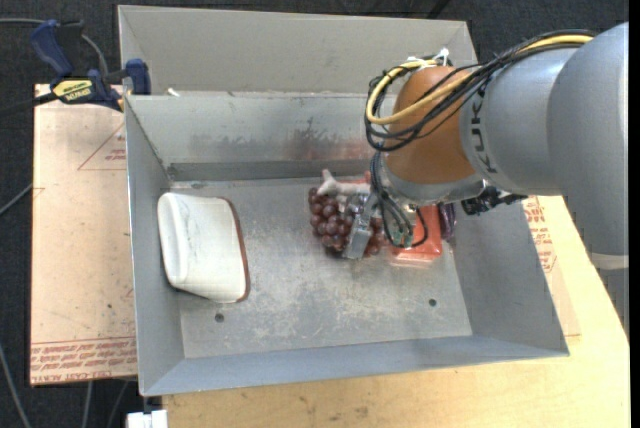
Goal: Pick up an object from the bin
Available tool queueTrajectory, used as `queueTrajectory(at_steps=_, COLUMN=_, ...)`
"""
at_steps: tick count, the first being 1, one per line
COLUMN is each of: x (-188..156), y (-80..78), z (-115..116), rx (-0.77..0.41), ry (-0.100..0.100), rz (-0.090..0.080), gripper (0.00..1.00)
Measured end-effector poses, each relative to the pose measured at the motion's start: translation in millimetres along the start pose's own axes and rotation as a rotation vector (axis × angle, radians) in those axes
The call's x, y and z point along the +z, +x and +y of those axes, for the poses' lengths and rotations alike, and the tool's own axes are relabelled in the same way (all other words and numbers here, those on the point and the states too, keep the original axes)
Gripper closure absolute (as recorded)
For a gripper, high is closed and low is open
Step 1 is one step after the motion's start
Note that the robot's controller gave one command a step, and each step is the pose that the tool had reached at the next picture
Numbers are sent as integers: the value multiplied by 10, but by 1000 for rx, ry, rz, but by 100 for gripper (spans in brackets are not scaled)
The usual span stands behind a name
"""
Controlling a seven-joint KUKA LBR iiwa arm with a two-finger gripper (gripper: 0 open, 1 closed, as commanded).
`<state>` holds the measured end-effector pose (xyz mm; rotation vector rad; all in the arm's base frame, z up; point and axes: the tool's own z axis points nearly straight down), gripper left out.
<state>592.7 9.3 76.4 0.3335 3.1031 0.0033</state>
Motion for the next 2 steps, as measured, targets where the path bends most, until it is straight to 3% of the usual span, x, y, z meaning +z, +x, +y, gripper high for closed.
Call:
queueTrajectory(at_steps=1, x=-8, y=-3, z=-8, rx=-6, ry=-1, rz=0, gripper=100)
queueTrajectory(at_steps=2, x=-1007, y=-193, z=-490, rx=-25, ry=-1, rz=-2, gripper=100)
